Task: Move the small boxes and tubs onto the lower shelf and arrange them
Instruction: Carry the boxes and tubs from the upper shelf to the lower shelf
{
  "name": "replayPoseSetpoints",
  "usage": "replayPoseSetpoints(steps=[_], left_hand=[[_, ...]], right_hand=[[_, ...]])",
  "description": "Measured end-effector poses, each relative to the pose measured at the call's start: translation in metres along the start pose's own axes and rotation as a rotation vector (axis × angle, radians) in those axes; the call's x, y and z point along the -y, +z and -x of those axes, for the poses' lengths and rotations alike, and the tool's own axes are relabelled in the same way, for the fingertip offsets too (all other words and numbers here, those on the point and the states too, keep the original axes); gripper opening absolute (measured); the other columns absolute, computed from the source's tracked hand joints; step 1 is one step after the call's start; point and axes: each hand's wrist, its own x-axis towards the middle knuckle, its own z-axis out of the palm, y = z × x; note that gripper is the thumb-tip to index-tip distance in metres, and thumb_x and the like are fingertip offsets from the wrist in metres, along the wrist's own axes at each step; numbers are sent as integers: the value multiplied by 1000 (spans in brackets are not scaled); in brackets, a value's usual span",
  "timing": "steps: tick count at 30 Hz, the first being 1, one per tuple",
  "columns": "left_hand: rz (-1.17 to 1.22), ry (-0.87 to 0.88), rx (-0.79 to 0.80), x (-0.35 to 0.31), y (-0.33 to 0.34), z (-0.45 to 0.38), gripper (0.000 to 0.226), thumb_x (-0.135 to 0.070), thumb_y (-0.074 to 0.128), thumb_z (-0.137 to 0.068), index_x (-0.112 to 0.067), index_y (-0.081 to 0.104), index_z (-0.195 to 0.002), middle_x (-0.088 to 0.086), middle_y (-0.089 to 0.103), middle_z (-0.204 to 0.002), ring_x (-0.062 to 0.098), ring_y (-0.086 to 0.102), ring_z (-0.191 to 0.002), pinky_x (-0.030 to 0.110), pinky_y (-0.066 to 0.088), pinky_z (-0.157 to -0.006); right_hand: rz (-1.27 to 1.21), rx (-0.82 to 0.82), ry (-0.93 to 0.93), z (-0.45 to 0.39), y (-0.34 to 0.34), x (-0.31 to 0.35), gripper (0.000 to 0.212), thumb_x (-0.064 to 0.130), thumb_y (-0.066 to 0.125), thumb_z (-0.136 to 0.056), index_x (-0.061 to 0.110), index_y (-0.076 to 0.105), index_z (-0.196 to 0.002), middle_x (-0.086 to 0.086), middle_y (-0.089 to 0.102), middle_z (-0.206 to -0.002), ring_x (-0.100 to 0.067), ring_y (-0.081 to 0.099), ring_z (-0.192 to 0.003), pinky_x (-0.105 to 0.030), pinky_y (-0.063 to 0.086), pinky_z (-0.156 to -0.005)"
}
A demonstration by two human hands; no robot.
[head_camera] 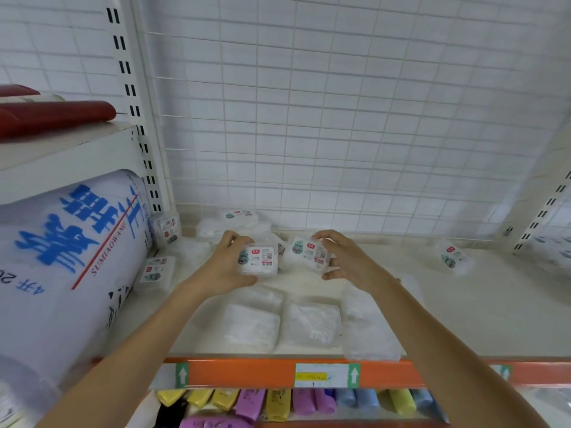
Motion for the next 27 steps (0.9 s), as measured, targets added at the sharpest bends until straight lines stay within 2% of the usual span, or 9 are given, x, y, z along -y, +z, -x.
replayPoseSetpoints(steps=[4,7,12,14,17,20,22,25,27], left_hand=[[6,9,-29,-2,3,3,70,-17,81,-66,-11,44,-125,-1,32,-110,-2,39,-93,-3,31,-79],[21,18,-60,-6,1,4,71,-27,82,-65,-13,45,-124,-4,36,-111,3,42,-95,-1,32,-78],[27,11,-84,-3,-2,10,71,-31,82,-66,-14,46,-124,-4,37,-112,8,43,-99,0,33,-78],[20,6,-80,2,-2,12,72,-29,82,-66,-14,45,-126,-3,36,-113,8,42,-100,0,33,-79],[20,2,-71,8,-1,14,74,-19,81,-65,-12,43,-127,-2,34,-114,6,40,-100,-2,31,-80],[26,12,-81,12,-1,13,73,-13,80,-63,-10,43,-127,-2,34,-114,6,39,-101,-3,29,-81],[13,37,-92,12,-2,13,73,-14,80,-64,-10,44,-127,-3,34,-114,7,38,-104,0,28,-84],[-8,62,-122,4,-7,13,72,-19,81,-65,-11,44,-126,-5,35,-116,12,36,-112,15,28,-91],[9,87,-146,-8,-10,14,72,-24,82,-64,-13,44,-124,-5,38,-117,10,33,-111,20,28,-92]], right_hand=[[69,-70,10,2,9,-3,27,21,35,-100,27,60,-92,-2,59,-99,-17,51,-71,-27,41,-51],[83,-117,-7,4,16,-6,27,23,35,-100,27,61,-93,-1,58,-96,-16,51,-70,-25,41,-46],[-53,-43,-12,3,21,-12,14,15,54,-92,16,57,-106,-14,58,-107,-22,56,-74,-27,47,-50],[-35,50,9,5,19,-13,45,4,68,-80,14,48,-119,-14,57,-111,-22,57,-80,-28,51,-59],[264,20,-44,7,23,-12,68,-11,69,-71,12,38,-128,-7,46,-111,-17,53,-93,-13,49,-63],[618,-115,-221,8,21,-10,66,0,71,-71,14,40,-128,2,34,-116,-13,41,-108,-5,42,-63],[703,-134,-304,13,13,-10,65,7,72,-71,16,41,-127,6,35,-118,-9,38,-109,-5,39,-70],[792,-186,-402,29,-4,-8,64,16,75,-70,22,42,-126,13,40,-117,-6,32,-111,-17,33,-90],[840,-239,-452,43,-18,-6,64,17,76,-69,23,44,-125,19,41,-113,-4,28,-109,-19,29,-95]])
